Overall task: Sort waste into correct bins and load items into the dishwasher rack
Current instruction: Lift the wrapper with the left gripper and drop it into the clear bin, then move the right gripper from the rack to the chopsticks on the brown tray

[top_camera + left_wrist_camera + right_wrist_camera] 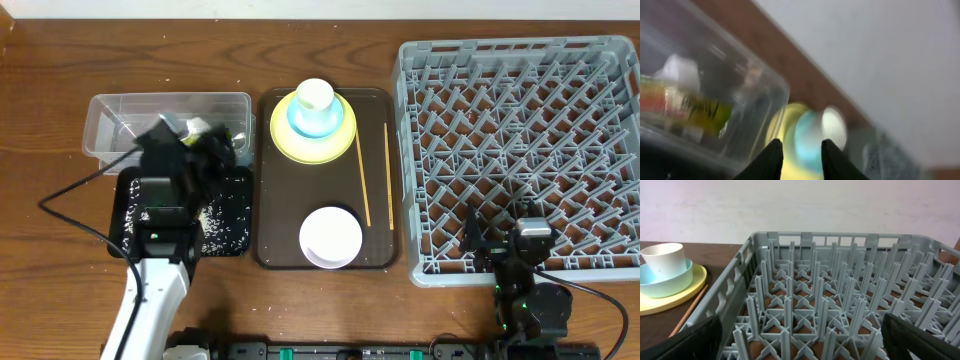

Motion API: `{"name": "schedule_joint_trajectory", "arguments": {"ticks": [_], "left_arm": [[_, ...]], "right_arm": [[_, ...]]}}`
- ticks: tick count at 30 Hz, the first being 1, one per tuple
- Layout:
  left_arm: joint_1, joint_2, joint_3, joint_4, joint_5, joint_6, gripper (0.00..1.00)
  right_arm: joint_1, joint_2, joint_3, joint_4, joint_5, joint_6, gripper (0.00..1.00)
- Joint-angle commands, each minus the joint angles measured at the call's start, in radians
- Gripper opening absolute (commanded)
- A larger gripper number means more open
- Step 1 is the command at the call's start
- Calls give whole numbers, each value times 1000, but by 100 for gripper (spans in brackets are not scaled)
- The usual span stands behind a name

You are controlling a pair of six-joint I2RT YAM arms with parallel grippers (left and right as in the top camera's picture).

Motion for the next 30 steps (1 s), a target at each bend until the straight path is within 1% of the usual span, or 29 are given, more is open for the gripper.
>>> {"name": "schedule_joint_trajectory", "arguments": {"ticks": [1, 4, 9, 10, 11, 13, 15, 17, 24, 26, 27, 30], "left_arm": [[-42, -33, 72, -93, 36, 166, 29], [-67, -29, 142, -229, 21, 245, 29], [-88, 22, 309, -435, -96, 348, 29], [-88, 33, 338, -462, -110, 359, 30], [-88, 43, 364, -480, -138, 367, 33], [-88, 57, 386, -475, -206, 369, 35], [-87, 72, 389, -434, -273, 369, 38], [-79, 96, 389, -393, -306, 369, 38], [-8, 208, 389, -357, -308, 369, 39], [10, 221, 389, -358, -308, 369, 46], [16, 223, 389, -357, -308, 369, 52], [22, 223, 389, -357, -309, 369, 63]], "right_arm": [[1, 0, -2, -2, -1, -13, 99], [1, 0, -2, -3, -1, -13, 99], [1, 0, -2, -3, -1, -13, 99], [1, 0, -2, -3, -1, -13, 99], [1, 0, -2, -3, -1, -13, 99], [1, 0, -2, -3, -1, -13, 99], [1, 0, -2, -3, -1, -13, 99], [1, 0, -2, -3, -1, -13, 99], [1, 0, -2, -2, -1, -13, 100], [1, 0, -2, -3, -1, -13, 99], [1, 0, -2, -3, -1, -13, 99], [1, 0, -2, -3, -1, -13, 99]]}}
